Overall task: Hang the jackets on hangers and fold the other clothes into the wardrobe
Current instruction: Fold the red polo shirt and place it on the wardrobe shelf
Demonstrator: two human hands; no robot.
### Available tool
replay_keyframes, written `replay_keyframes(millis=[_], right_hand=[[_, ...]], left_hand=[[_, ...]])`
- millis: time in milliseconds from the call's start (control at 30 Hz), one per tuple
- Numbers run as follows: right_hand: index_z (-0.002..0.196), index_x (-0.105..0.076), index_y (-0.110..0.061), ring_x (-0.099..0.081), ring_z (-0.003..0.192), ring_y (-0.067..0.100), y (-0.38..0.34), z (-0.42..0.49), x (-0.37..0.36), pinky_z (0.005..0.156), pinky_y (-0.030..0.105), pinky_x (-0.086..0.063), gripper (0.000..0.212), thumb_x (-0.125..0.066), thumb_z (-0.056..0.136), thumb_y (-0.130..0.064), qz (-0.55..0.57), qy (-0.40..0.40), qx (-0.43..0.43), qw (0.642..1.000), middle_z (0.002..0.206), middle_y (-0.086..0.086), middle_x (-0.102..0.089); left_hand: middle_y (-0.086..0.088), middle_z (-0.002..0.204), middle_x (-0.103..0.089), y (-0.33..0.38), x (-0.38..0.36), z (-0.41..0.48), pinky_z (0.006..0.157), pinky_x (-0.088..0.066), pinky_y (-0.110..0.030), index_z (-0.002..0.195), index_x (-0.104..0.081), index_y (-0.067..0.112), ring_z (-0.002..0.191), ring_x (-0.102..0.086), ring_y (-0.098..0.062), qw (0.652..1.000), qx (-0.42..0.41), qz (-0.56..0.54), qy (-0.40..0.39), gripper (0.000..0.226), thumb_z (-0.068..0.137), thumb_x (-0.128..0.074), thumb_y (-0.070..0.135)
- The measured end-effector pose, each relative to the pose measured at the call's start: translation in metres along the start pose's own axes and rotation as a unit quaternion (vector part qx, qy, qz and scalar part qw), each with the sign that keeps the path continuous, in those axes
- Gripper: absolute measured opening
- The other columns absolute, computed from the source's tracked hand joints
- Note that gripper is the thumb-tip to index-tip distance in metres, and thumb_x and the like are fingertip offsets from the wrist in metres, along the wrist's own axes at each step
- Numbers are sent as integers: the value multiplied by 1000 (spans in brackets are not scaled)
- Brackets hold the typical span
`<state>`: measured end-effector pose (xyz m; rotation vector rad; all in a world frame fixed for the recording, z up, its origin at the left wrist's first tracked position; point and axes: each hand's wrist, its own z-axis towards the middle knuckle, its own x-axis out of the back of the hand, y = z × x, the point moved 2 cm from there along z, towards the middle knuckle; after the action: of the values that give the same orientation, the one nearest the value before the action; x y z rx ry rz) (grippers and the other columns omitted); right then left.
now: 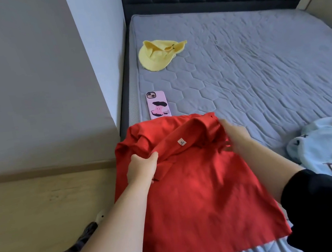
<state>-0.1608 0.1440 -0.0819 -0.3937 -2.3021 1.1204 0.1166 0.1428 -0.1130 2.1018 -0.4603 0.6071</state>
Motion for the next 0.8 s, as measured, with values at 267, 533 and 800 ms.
replay_keyframes(millis=[267, 533, 800], right_hand=[[93, -51, -10, -57, 43, 23, 26, -15, 22, 54, 34, -41, 16, -36, 93, -3, 18, -1, -87, 996, 71, 9, -50], [99, -49, -11, -62, 73, 29, 46, -33, 19, 60, 36, -50, 52, -51, 87, -62, 33, -121, -157, 980, 91, 14, -59], [94, -53, -7, -55, 60, 18, 56, -28, 13, 35, 25, -49, 16, -50, 91, 8, 122, -104, -114, 981, 74, 10, -55]], left_hand=[[-20, 85, -60, -16, 8, -7, 46, -47, -31, 90, -53, -1, 60, -62, -30, 952, 160, -240, -102, 66, 92, -38, 63], [-18, 81, -66, -14, -4, -29, 38, -50, -21, 100, -56, -2, 47, -66, -22, 940, 171, -164, -246, 58, 92, -50, 55], [-10, 93, -64, -16, 0, -25, 64, -56, -29, 101, -56, 9, 65, -68, -20, 925, 104, -269, -249, 19, 88, -53, -3]])
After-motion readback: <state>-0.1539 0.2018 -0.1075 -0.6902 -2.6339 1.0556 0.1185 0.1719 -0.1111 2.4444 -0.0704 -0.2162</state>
